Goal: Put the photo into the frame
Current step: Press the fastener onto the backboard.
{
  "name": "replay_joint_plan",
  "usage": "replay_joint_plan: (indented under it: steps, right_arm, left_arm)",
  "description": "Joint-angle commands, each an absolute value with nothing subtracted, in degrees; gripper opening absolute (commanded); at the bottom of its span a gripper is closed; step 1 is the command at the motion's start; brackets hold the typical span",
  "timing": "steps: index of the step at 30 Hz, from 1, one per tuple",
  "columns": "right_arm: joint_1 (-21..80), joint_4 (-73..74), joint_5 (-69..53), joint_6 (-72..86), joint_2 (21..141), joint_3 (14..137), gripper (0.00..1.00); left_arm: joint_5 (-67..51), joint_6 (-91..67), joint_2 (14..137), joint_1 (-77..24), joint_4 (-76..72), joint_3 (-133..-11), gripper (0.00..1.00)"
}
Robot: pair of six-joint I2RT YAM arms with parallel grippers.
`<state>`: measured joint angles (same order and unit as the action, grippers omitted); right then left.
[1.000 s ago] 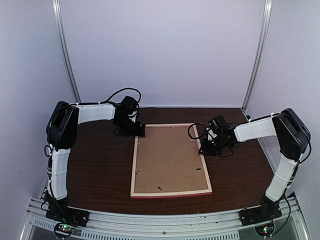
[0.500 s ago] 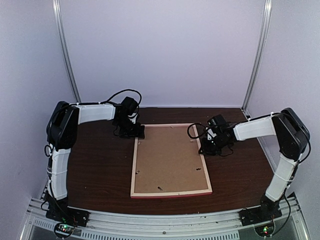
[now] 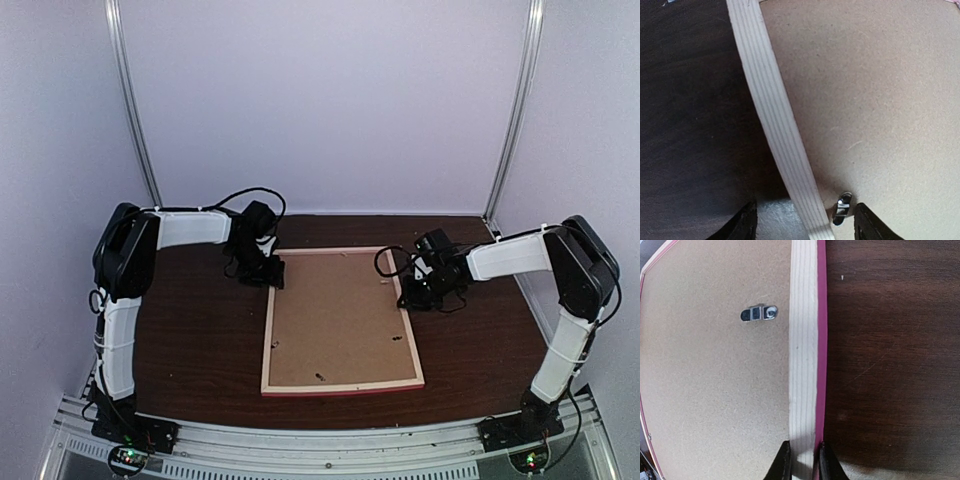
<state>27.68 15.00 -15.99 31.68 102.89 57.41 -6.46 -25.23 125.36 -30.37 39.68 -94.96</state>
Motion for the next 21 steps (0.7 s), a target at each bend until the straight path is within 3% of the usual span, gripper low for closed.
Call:
replay_joint_plan:
  steps: [1,14,21]
  right_arm:
    - [28.0,20.3,-14.5,31.4,106.2,55.6,0.15]
    - [28.1,19.0,-14.9,31.6,105.6,54.7,0.14]
    - [28.0,18.7,-15.1,31.3,105.6,54.2,0.13]
  left_arm:
    - [-6.3,-23.6,126.2,-30.6,39.9,-94.2,0.64]
    - [-3.2,-23.1,126.6,-30.6,37.4,-93.9,0.44]
    - [-3.3,-22.7,126.7,-30.6,36.9,-93.6,0.38]
